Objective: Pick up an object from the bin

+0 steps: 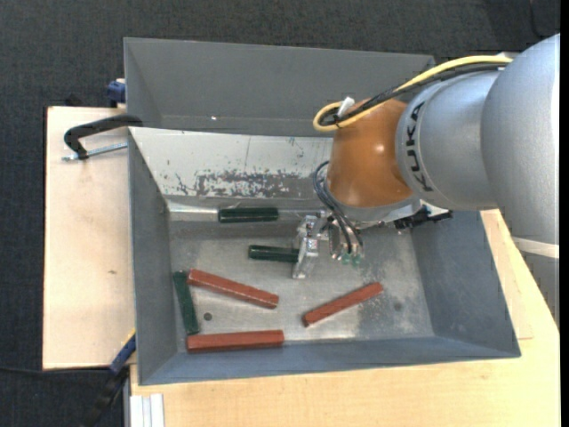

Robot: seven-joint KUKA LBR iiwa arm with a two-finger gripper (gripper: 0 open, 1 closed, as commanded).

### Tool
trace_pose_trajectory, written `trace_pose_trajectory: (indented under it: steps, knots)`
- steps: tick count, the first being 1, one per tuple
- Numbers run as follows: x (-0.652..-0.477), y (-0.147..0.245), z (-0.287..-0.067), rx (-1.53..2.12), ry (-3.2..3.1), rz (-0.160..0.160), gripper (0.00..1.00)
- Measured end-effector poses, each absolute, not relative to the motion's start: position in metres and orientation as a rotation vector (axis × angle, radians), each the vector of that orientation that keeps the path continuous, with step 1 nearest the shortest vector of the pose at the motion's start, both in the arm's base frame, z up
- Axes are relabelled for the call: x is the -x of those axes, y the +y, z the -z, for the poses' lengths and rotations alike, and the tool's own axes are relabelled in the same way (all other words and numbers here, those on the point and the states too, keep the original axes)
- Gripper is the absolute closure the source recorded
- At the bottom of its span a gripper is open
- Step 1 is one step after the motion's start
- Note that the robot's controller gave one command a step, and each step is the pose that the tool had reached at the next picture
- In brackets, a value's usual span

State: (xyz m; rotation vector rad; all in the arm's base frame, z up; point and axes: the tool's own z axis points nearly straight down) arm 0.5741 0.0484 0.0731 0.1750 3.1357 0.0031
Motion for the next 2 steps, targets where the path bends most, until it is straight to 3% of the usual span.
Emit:
trace_pose_trajectory:
  steps: [1,2]
  knots:
    - [-0.574,0.048,-0.073,-0.175,3.136,-0.003,1.00]
    - [-0.567,0.063,-0.279,-0.101,3.132,-0.003,1.00]
